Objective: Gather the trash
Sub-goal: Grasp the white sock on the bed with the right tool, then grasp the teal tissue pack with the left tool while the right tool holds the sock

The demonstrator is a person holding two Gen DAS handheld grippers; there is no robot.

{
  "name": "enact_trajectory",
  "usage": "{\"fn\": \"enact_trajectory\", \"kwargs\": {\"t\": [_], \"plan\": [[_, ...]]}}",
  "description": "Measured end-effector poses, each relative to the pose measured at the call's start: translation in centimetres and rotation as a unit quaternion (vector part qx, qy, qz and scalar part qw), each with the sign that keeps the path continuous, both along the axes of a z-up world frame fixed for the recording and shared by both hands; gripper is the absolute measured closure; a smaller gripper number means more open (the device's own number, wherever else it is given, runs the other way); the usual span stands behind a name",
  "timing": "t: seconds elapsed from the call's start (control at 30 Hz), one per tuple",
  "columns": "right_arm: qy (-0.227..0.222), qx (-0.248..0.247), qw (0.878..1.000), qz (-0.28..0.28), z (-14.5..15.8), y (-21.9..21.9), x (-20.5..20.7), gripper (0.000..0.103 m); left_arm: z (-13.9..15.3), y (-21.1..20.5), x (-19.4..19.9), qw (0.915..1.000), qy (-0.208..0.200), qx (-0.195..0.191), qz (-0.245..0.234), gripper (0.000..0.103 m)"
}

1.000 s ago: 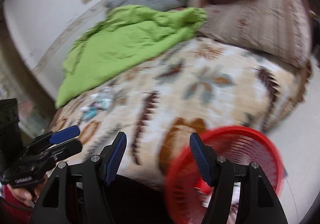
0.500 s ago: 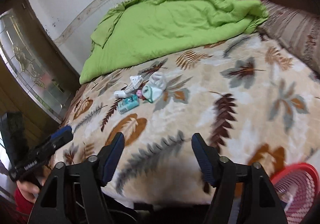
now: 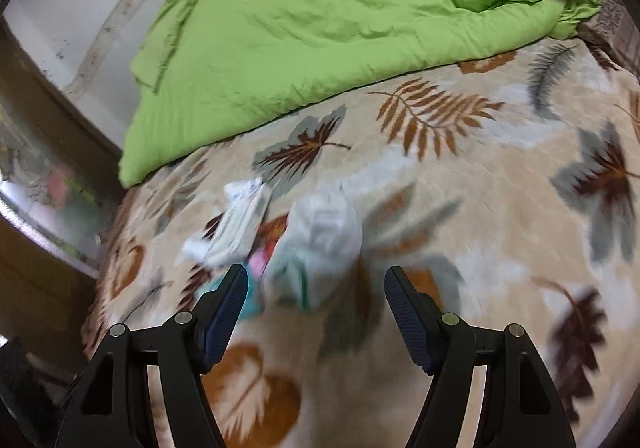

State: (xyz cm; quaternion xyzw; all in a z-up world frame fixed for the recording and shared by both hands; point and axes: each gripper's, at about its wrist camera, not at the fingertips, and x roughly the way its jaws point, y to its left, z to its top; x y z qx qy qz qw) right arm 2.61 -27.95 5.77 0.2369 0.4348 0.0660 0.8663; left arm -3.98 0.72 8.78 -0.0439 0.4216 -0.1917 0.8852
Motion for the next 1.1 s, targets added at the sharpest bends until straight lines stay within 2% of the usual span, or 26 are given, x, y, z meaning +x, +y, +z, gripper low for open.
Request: {"fn": "enact_trajectory", "kwargs": {"t": [0.07,0.13,0.2,0.3,0.47,0.73,0.83,0.97,1.1], "plan": [[0.0,0.0,1.0,-0.004,-1.0,0.2,2.0,0.028,-0.4,-0.1,1.2,1.0,0.001,0.009,-0.001,0.027],[0.007,0.011,1.0,-0.005,-2.1,0.3,3.5,0.035,-0.7,-0.4,2.3,0.9998,0.001,0.02,0.0,0.024],[0.023,0.032,0.999,0.001,-3.4,0.5,4.8,0.074,-1.1,-0.9,3.5,0.9995,0.001,0.03,-0.004,0.024],[0.008,0.045,0.999,-0.005,-3.5,0.1,4.2,0.089,-1.8,-2.1,5.5,0.999,0.003,0.042,-0.012,0.024],[-0.044,0.045,0.998,-0.005,-1.1,-0.9,-0.4,0.09,-3.1,-3.9,8.4,0.998,0.014,0.055,-0.026,0.024],[-0.081,0.064,0.995,0.007,1.4,-1.9,-7.5,0.09,-5.9,-5.6,11.8,0.996,0.054,0.02,-0.069,0.024],[-0.081,0.078,0.994,0.009,1.3,-1.6,-9.4,0.09,-6.8,-5.9,11.3,0.9936,0.074,0.016,-0.083,0.024],[-0.085,0.082,0.993,0.011,1.4,-1.0,-11.4,0.09,-6.5,-6.6,8.1,0.9889,0.083,-0.018,-0.122,0.024],[-0.086,0.062,0.994,0.001,1.0,-0.5,-12.6,0.09,-5.9,-7.4,6.3,0.9923,0.057,0.008,-0.11,0.025]]}}
